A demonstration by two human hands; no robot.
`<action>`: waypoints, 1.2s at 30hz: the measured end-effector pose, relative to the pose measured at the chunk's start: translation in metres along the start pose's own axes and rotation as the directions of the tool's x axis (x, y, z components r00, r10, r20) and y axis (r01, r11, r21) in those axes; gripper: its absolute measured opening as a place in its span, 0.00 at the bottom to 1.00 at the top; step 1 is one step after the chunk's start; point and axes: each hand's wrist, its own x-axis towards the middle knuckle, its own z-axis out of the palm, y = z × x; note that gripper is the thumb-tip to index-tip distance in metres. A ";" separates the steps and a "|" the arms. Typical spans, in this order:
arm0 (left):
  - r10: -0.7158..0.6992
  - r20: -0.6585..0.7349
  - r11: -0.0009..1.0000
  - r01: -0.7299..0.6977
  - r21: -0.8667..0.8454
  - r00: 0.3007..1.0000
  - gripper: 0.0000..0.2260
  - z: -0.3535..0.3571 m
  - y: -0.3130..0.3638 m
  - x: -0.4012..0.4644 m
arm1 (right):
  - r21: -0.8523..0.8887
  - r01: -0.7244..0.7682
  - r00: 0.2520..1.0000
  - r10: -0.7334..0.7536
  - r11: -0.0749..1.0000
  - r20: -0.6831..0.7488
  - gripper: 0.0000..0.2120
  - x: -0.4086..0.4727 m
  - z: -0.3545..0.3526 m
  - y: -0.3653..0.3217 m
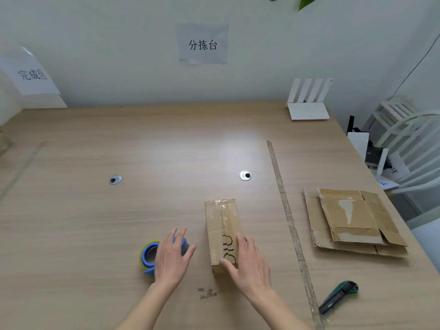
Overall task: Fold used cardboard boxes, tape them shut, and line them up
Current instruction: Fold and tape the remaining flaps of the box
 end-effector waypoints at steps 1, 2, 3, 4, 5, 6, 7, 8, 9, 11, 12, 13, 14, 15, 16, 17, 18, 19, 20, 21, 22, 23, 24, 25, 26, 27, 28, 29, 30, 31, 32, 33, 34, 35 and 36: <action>-0.028 -0.002 1.000 0.028 0.010 1.000 0.28 -0.001 -0.012 -0.003 | 0.035 -0.013 1.000 0.012 0.999 0.018 0.40 -0.001 0.002 -0.001; -0.053 0.005 0.998 0.053 0.022 0.999 0.29 0.000 -0.023 -0.005 | 0.074 -0.034 0.999 0.032 0.997 0.035 0.41 -0.001 0.003 -0.001; -0.079 0.017 0.996 0.079 0.044 0.997 0.30 0.000 -0.033 -0.007 | 0.103 -0.047 0.998 0.043 0.994 0.043 0.41 -0.002 0.004 -0.002; -0.110 0.037 0.991 0.107 0.075 0.993 0.31 0.002 -0.041 -0.008 | 0.119 -0.052 0.998 0.047 0.992 0.045 0.41 -0.002 0.005 -0.004; -0.143 0.065 0.984 0.135 0.114 0.988 0.32 0.002 -0.047 -0.008 | 0.126 -0.051 0.998 0.045 0.991 0.043 0.41 -0.003 0.005 -0.006; -0.174 0.097 0.975 0.157 0.158 0.980 0.33 0.003 -0.052 -0.008 | 0.127 -0.050 0.998 0.045 0.991 0.040 0.41 -0.003 0.005 -0.007; -0.191 0.127 0.967 0.165 0.195 0.973 0.34 0.005 -0.055 -0.007 | 0.123 -0.050 0.998 0.046 0.991 0.035 0.41 -0.003 0.005 -0.009; -0.192 0.151 0.964 0.157 0.215 0.970 0.34 0.006 -0.058 -0.006 | 0.113 -0.055 0.998 0.051 0.992 0.031 0.40 -0.003 0.006 -0.009; -0.188 0.170 0.964 0.149 0.220 0.967 0.34 0.007 -0.059 -0.004 | 0.102 -0.060 0.998 0.057 0.993 0.029 0.40 -0.004 0.006 -0.009; -0.166 0.185 0.969 0.126 0.211 0.969 0.33 0.011 -0.063 -0.001 | 0.099 -0.065 0.997 0.062 0.993 0.038 0.38 -0.007 0.006 -0.009; -0.158 0.183 0.971 0.119 0.209 0.970 0.32 0.012 -0.064 0.001 | 0.115 -0.063 0.997 0.057 0.991 0.053 0.38 -0.009 0.007 -0.009; -0.151 0.178 0.971 0.113 0.210 0.972 0.30 0.012 -0.065 0.003 | 0.138 -0.058 0.996 0.048 0.989 0.075 0.37 -0.010 0.007 -0.009; -0.150 0.176 0.972 0.112 0.207 0.973 0.29 0.010 -0.065 0.003 | 0.156 -0.054 0.994 0.039 0.986 0.098 0.37 -0.012 0.008 -0.009; -0.153 0.184 0.973 0.115 0.202 0.971 0.28 0.008 -0.064 0.003 | 0.160 -0.050 0.993 0.032 0.986 0.109 0.36 -0.014 0.007 -0.010; -0.151 0.192 0.975 0.114 0.189 0.970 0.27 0.004 -0.063 0.003 | 0.152 -0.048 0.994 0.032 0.987 0.106 0.35 -0.014 0.005 -0.010; -0.148 0.196 0.979 0.115 0.170 0.969 0.26 -0.002 -0.062 0.003 | 0.133 -0.049 0.995 0.037 0.990 0.088 0.33 -0.014 0.002 -0.011; -0.139 0.191 0.983 0.112 0.146 0.972 0.26 -0.010 -0.061 0.003 | 0.108 -0.044 0.997 0.038 0.993 0.061 0.31 -0.013 -0.002 -0.012; -0.123 0.182 0.988 0.103 0.118 0.976 0.25 -0.021 -0.060 0.003 | 0.084 -0.028 0.999 0.025 0.996 0.033 0.30 -0.011 -0.007 -0.016; -0.102 0.160 0.992 0.089 0.086 0.982 0.24 -0.034 -0.057 0.003 | 0.073 0.000 1.000 0.000 0.997 0.006 0.29 -0.009 -0.013 -0.020; -0.081 0.138 0.996 0.075 0.048 0.987 0.23 -0.046 -0.053 0.005 | 0.081 0.036 0.999 -0.036 0.996 -0.005 0.29 -0.006 -0.018 -0.024; -0.059 0.119 0.998 0.059 0.000 0.991 0.22 -0.059 -0.047 0.007 | 0.110 0.079 0.997 -0.079 0.991 0.000 0.29 -0.002 -0.025 -0.031; -0.030 0.101 0.999 0.034 -0.039 0.994 0.22 -0.075 -0.041 0.009 | 0.162 0.119 0.992 -0.124 0.980 0.020 0.29 0.002 -0.033 -0.039; 0.012 0.082 0.998 -0.007 -0.057 0.997 0.22 -0.091 -0.033 0.011 | 0.243 0.136 0.987 -0.152 0.960 0.049 0.29 0.006 -0.041 -0.049; 0.054 0.066 0.997 -0.050 -0.066 0.996 0.22 -0.107 -0.024 0.013 | 0.353 0.127 0.983 -0.164 0.927 0.077 0.29 0.010 -0.052 -0.061; 0.097 0.052 0.993 -0.093 -0.079 0.994 0.21 -0.124 -0.014 0.014 | 0.478 0.089 0.981 -0.160 0.874 0.110 0.29 0.014 -0.063 -0.074; 0.136 0.043 0.987 -0.131 -0.094 0.990 0.21 -0.140 -0.005 0.015 | 0.595 0.035 0.978 -0.150 0.803 0.145 0.29 0.017 -0.076 -0.088; 0.174 0.040 0.980 -0.169 -0.106 0.984 0.21 -0.155 0.004 0.016 | 0.687 -0.019 0.974 -0.141 0.726 0.176 0.28 0.021 -0.088 -0.100; 0.210 0.033 0.972 -0.205 -0.110 0.977 0.21 -0.171 0.013 0.016 | 0.750 -0.063 0.969 -0.140 0.659 0.204 0.26 0.024 -0.099 -0.111; 0.243 0.021 0.965 -0.240 -0.107 0.970 0.21 -0.185 0.020 0.017 | 0.785 -0.090 0.963 -0.149 0.612 0.227 0.24 0.027 -0.112 -0.120; 0.274 0.003 0.957 -0.273 -0.101 0.962 0.21 -0.198 0.027 0.017 | 0.805 -0.100 0.958 -0.162 0.585 0.236 0.21 0.029 -0.123 -0.127; 0.300 -0.018 0.949 -0.301 -0.100 0.954 0.21 -0.212 0.033 0.017 | 0.819 -0.098 0.955 -0.179 0.565 0.237 0.18 0.028 -0.135 -0.134; 0.323 -0.036 0.941 -0.324 -0.100 0.946 0.22 -0.224 0.038 0.018 | 0.835 -0.086 0.954 -0.196 0.543 0.226 0.16 0.026 -0.148 -0.141; 0.343 -0.052 0.932 -0.347 -0.104 0.938 0.22 -0.236 0.042 0.019 | 0.844 -0.067 0.956 -0.207 0.532 0.207 0.16 0.023 -0.162 -0.147; 0.360 -0.063 0.925 -0.365 -0.104 0.931 0.22 -0.246 0.046 0.019 | 0.845 -0.043 0.960 -0.211 0.533 0.182 0.16 0.020 -0.174 -0.151; 0.374 -0.071 0.920 -0.379 -0.103 0.925 0.22 -0.256 0.049 0.019 | 0.842 -0.016 0.964 -0.214 0.539 0.155 0.16 0.017 -0.184 -0.155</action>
